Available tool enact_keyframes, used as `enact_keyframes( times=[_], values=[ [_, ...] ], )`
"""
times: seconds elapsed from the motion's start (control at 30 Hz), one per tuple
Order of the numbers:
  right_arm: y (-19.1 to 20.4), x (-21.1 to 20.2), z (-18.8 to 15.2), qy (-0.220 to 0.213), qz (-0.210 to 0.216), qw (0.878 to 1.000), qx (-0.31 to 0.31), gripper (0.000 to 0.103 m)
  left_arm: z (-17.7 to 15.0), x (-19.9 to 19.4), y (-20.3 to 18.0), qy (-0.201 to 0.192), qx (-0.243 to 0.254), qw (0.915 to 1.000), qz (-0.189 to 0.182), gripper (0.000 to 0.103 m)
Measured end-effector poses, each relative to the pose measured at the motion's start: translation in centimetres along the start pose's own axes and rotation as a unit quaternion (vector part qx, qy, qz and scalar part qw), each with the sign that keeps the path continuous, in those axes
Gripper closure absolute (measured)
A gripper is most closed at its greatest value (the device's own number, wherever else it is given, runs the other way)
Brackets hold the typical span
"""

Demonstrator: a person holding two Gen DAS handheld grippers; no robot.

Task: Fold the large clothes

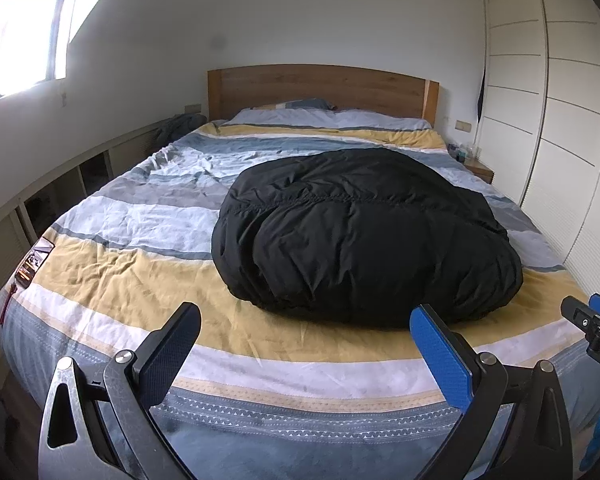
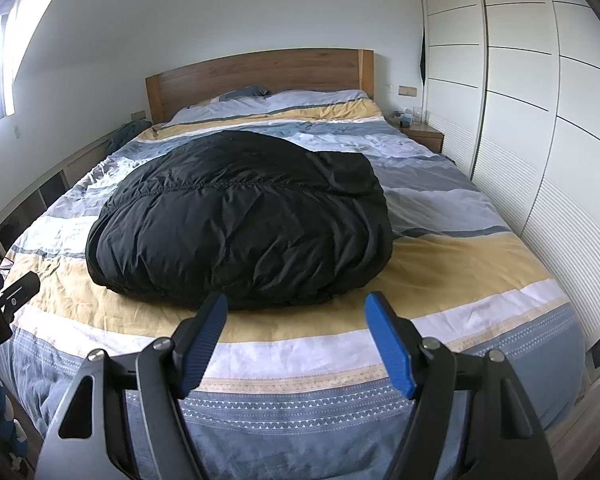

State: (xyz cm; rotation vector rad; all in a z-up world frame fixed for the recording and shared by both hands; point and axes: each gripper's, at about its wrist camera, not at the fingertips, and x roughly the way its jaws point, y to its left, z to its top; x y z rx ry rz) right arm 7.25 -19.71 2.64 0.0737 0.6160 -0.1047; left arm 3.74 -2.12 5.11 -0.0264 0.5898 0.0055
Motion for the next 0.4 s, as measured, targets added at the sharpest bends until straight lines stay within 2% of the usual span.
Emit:
enact_keyframes(
  times=[0.4],
  values=[
    [0.0, -0.03, -0.1, 0.001, 0.0, 1.0, 0.0, 0.033, -0.26, -0.06, 0.26, 0.004, -0.001, 1.0, 0.0, 0.0]
  ],
)
